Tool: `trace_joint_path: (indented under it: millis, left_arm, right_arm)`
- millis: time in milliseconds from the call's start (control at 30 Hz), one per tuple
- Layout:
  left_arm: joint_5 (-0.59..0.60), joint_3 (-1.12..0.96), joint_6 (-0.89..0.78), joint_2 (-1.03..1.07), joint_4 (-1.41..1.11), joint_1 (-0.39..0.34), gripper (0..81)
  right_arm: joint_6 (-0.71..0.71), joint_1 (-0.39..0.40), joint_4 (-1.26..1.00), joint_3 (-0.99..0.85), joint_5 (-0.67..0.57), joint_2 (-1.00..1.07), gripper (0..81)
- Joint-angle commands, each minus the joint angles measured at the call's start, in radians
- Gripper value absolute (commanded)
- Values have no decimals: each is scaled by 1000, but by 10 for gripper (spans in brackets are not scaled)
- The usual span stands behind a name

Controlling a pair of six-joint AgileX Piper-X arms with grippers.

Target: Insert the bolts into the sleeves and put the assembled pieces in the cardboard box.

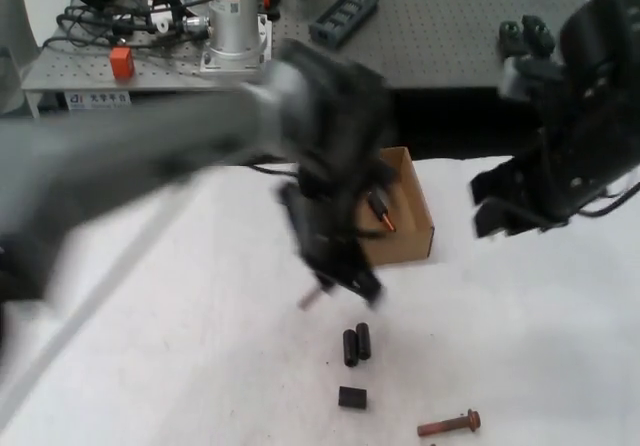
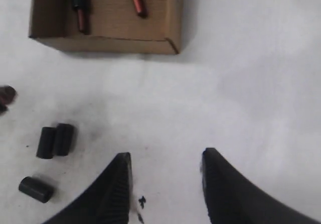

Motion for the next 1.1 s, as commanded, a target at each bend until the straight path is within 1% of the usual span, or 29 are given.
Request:
trace_joint_path:
  millis: [0,133,233,400,500,633,733,933,967,1067]
  left_arm:
    - [20,248,-79,-253,-153,68,7]
    - [71,500,-142,-493,-327,115,7]
    - [79,627,-192,-648,-428,139,7]
    - [82,755,-263,-857,-493,150,7]
    - [82,784,-265,-936,-498,150,7]
    - [82,792,-265,-989,-498,150,7]
    - [82,792,-265,-1000,-496,150,7]
    - [90,792,-265,-999,-496,150,7]
    - [90,792,-265,-999,-496,150,7]
    - [90,792,-265,-999,-496,150,7]
  right_arm:
    - [16,51,-7,-4,11,30,333]
    - [71,170,-33,-4,52,113,333]
    - [109,243,-63,-4,57,190,333]
    - [194,308,-133,-8,66,301,333]
    - [200,327,-158,-15,91,334,333]
    - [217,327,-179,-15,104,352,333]
    - [238,327,-216,-15,131,355,333]
    - [259,327,-245,-15,134,369,326]
    - [259,327,-245,-15,134,375,307]
    - [252,327,-210,-15,131,392,211]
